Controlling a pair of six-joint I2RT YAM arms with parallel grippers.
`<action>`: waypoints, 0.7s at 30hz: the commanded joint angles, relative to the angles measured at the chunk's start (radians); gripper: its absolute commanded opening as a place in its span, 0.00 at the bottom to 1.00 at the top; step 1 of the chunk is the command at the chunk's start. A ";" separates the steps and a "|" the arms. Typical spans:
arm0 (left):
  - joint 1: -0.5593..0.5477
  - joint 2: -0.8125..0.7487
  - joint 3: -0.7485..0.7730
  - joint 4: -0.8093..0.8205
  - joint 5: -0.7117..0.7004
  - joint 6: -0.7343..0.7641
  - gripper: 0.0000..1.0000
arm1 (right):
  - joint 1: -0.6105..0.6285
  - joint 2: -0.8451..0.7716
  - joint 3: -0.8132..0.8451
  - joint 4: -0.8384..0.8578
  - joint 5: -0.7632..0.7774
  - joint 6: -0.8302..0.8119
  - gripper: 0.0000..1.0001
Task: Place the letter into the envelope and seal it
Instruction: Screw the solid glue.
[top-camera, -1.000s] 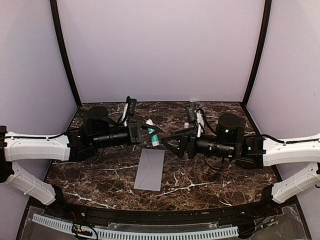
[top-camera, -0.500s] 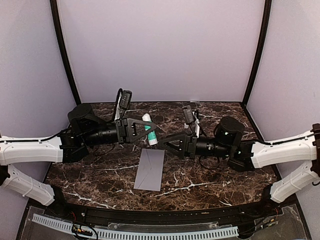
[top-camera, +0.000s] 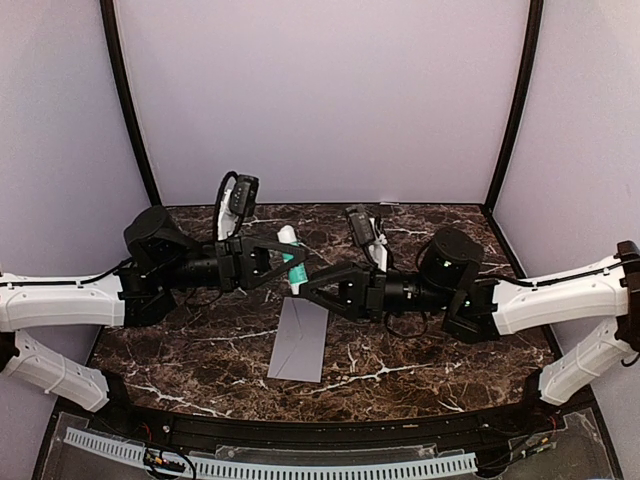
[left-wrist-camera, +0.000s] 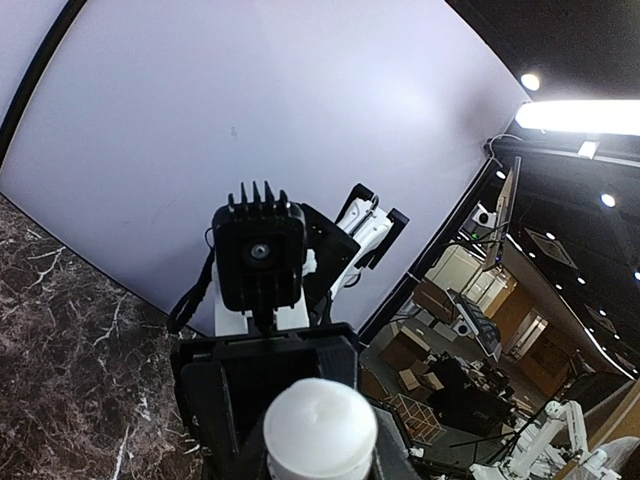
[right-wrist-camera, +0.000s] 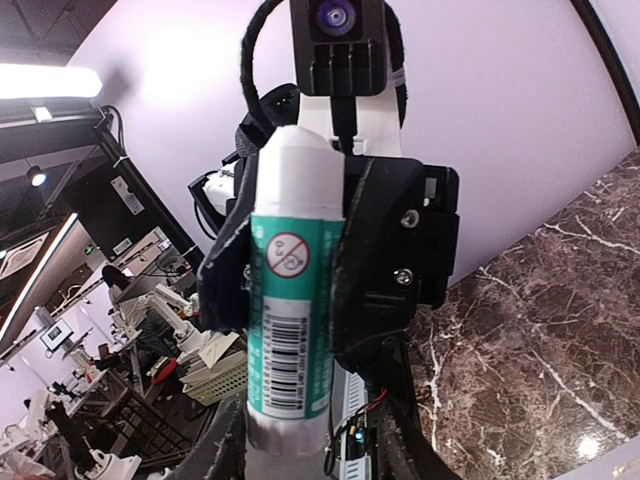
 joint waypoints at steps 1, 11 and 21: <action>0.001 -0.029 -0.010 0.077 0.033 -0.008 0.00 | 0.031 0.017 0.057 0.030 -0.038 -0.021 0.37; 0.001 -0.032 -0.024 0.088 0.028 -0.013 0.00 | 0.045 0.020 0.067 0.000 -0.021 -0.029 0.16; 0.001 -0.054 -0.026 -0.058 -0.037 0.083 0.00 | 0.045 -0.016 0.090 -0.172 0.129 -0.088 0.04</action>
